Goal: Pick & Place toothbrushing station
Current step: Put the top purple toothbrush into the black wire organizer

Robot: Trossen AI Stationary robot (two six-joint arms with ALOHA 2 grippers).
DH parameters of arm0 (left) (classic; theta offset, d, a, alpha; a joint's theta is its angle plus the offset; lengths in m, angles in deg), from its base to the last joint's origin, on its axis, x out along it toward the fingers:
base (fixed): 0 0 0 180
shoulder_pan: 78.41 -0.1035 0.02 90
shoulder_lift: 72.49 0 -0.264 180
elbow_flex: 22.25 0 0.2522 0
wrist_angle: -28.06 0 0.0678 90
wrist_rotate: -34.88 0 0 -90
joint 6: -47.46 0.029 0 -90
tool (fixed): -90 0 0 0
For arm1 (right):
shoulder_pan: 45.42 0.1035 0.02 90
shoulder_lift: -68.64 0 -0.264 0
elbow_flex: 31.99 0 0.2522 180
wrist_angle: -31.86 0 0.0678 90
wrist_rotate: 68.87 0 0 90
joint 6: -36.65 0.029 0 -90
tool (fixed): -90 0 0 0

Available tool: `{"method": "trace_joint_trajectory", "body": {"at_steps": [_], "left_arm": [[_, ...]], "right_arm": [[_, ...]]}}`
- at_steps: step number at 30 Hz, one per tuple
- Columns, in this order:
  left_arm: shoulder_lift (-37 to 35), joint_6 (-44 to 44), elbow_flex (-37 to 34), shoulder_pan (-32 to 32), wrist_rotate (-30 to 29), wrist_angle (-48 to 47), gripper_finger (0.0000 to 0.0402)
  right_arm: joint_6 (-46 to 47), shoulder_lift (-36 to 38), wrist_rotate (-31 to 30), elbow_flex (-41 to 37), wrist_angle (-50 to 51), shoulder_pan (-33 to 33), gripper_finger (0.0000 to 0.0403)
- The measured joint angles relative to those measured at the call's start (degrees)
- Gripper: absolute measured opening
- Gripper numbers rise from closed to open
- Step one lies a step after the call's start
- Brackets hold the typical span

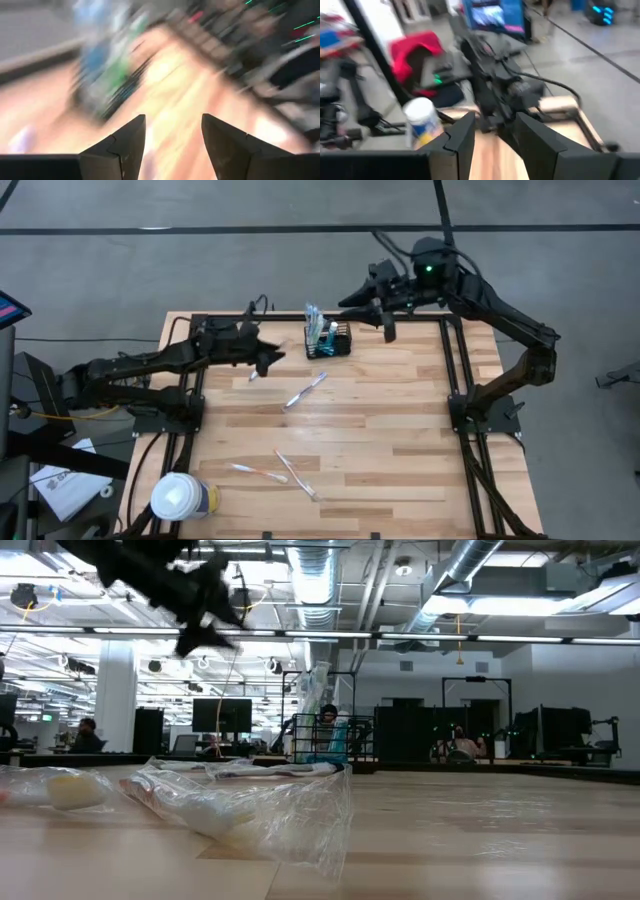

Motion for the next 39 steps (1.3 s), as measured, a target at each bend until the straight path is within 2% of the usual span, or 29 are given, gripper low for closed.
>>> {"method": "trace_joint_trajectory", "body": {"at_steps": [3,6,14,19,23,31,39], "left_arm": [[0.63,-0.22,-0.04,-1.97,-3.78,-11.68,0.0188],[3.22,2.06,-0.07,-4.04,-8.09,-16.53,0.0188],[12.76,10.97,-0.04,-11.50,-5.20,-11.56,0.0188],[18.22,14.41,-0.04,-13.21,-1.72,-3.95,0.0188],[21.69,14.57,-0.04,-13.64,-1.29,0.95,0.0188],[28.58,14.53,-0.04,-14.60,-1.41,1.15,0.0188],[32.22,14.53,-0.02,-14.80,-1.61,1.18,0.0188]], "right_arm": [[-0.50,0.00,-4.18,0.00,1.20,1.11,0.0133],[-0.58,0.00,-5.81,0.00,-0.74,1.77,0.0133],[0.52,0.04,-6.98,0.02,-5.53,1.85,0.0133],[1.43,0.04,-6.98,0.02,-5.69,1.85,0.0133],[1.54,0.04,-7.00,0.02,-5.65,1.85,0.0133],[1.53,0.04,-6.98,0.02,-5.65,1.79,0.0133],[1.48,0.04,-6.98,0.02,-5.62,1.79,0.0133]]}}
